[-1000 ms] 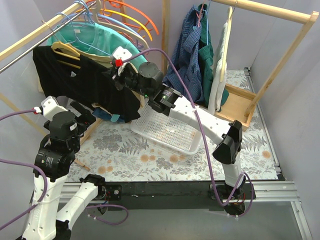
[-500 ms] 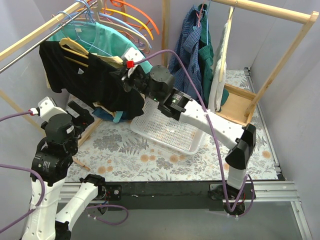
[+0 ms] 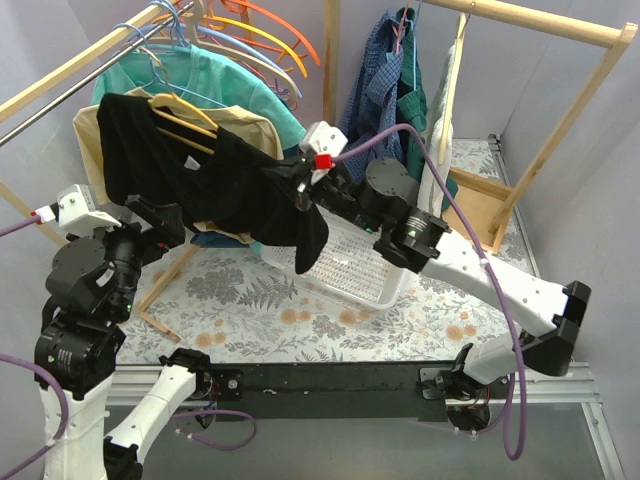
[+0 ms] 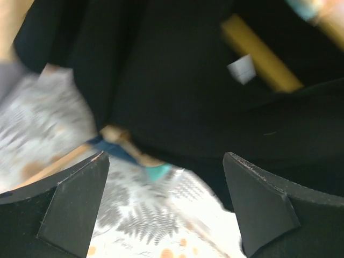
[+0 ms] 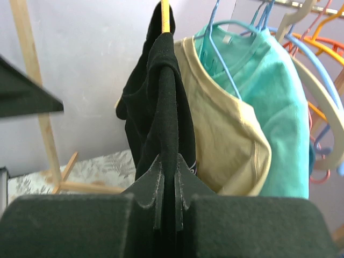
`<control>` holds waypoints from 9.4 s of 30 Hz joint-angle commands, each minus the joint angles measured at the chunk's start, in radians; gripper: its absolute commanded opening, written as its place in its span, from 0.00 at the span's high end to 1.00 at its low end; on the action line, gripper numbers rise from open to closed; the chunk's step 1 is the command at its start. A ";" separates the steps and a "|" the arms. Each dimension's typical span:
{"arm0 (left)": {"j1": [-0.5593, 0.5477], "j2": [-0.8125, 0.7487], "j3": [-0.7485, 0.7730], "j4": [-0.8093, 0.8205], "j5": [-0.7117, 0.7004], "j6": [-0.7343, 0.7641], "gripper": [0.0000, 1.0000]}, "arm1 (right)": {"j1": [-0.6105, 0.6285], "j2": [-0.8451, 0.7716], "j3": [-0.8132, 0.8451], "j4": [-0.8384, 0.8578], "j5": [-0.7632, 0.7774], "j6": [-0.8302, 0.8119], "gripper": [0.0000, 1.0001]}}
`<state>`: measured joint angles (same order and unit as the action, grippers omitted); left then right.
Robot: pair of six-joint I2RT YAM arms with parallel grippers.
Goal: Remove the t-shirt from the hanger
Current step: Pick up the hanger from the clothesline, then remove the T-shirt from the hanger.
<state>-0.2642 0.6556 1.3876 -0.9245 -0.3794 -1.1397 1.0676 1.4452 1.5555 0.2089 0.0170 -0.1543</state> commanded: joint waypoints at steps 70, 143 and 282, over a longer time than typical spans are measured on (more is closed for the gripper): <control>0.036 0.055 -0.022 0.277 0.622 0.072 0.19 | 0.014 -0.468 -0.472 -0.013 -0.173 0.263 0.99; -0.020 0.041 -0.035 0.032 1.123 0.557 0.83 | -0.061 -0.502 -0.242 -0.255 -0.387 0.157 0.99; -0.072 0.236 0.073 0.029 1.169 0.607 1.00 | -0.225 -0.591 -0.215 -0.698 -0.085 0.033 0.18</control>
<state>-0.3325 0.8810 1.4437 -0.9348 0.7517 -0.5385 0.8425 0.8337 1.1568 -0.4850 0.2356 -0.0563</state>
